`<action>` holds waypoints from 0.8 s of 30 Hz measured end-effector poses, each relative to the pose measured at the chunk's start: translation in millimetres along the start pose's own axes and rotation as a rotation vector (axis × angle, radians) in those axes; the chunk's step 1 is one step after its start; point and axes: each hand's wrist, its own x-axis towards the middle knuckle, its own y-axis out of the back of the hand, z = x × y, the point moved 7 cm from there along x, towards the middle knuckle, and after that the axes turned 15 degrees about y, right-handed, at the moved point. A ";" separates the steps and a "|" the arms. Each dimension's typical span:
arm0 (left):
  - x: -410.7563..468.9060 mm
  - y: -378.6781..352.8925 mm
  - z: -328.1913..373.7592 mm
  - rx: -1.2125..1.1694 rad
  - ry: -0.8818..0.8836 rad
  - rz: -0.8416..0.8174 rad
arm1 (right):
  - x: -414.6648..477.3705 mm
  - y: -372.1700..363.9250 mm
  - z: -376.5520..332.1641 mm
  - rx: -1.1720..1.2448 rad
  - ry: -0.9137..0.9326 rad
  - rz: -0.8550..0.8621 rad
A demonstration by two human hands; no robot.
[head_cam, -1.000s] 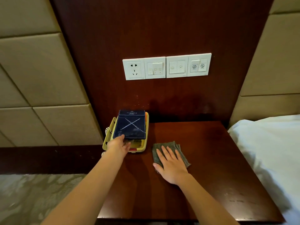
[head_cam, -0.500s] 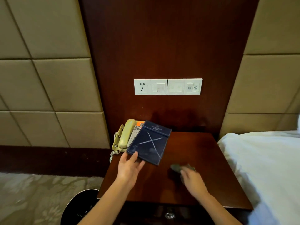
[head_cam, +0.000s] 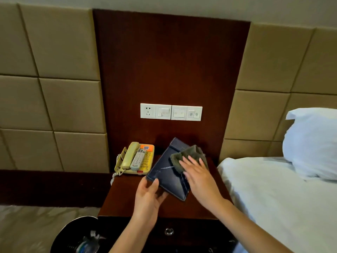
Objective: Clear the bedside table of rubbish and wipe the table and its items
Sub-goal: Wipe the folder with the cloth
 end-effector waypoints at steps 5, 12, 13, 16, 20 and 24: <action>-2.3 3.9 3.5 -0.013 -0.012 0.047 | -26.4 -16.3 -70.7 -0.033 0.220 -0.019; -7.9 3.6 17.6 -0.044 0.008 0.036 | -19.7 0.8 -80.7 -0.244 0.511 -0.065; -8.4 2.4 20.7 -0.056 0.006 0.029 | -16.5 4.0 -80.6 -0.234 0.512 -0.047; -13.5 0.7 29.6 -0.073 -0.019 -0.012 | -2.7 17.0 -70.3 -0.188 0.435 0.022; -23.8 4.6 27.7 -0.044 -0.029 -0.052 | 14.5 38.1 -33.1 -0.119 0.214 0.056; -23.5 5.4 29.4 -0.038 -0.047 -0.050 | 16.1 29.0 -49.4 -0.160 0.169 0.074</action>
